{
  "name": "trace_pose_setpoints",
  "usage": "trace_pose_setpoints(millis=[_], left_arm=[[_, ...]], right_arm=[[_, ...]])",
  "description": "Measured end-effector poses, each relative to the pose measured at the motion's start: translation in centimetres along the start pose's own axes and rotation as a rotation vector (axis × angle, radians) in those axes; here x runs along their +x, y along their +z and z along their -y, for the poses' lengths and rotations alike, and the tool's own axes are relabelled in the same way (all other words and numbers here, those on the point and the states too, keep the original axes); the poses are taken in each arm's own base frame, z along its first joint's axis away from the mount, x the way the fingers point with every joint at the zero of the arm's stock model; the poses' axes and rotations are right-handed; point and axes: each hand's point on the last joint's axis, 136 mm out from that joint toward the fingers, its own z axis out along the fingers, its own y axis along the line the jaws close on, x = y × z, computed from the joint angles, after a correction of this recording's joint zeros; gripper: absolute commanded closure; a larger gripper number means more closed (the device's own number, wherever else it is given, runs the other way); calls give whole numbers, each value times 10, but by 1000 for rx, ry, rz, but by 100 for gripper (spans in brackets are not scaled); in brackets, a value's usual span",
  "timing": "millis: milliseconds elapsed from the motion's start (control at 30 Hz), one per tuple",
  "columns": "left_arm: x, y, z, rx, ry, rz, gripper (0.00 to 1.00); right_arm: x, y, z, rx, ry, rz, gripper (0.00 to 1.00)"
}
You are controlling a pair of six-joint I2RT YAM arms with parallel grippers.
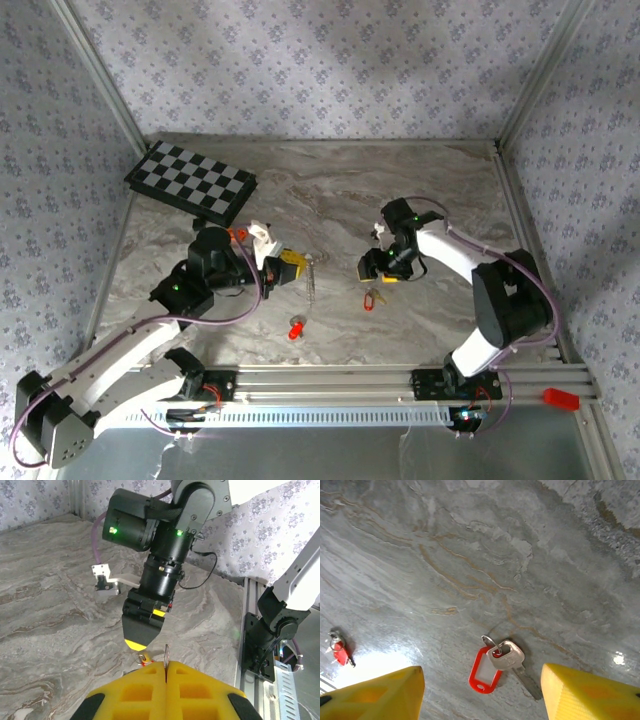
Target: Put the keys on the keyring
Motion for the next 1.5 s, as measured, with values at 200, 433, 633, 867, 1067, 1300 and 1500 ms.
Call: trace_pose_setpoints(millis=[200,433,633,867,1067,1300,1500], left_arm=[[0,1,1,20,0,12,100],[0,2,2,29,-1,17,100],[-1,2,0,27,-7,21,100],[2,2,0,30,-7,20,100],[1,2,-1,27,-6,25,100],[1,2,-2,25,-5,27,100],[0,2,-1,26,-6,31,100]], right_arm=[[2,15,7,12,9,-45,43],[1,21,5,-6,3,-54,49],[2,25,3,-13,-4,-61,54],[4,28,0,-18,-18,-71,60],[6,29,-1,-18,-25,-78,64],[9,31,-3,-18,-39,-88,68],[10,32,-4,-17,-43,-91,69]])
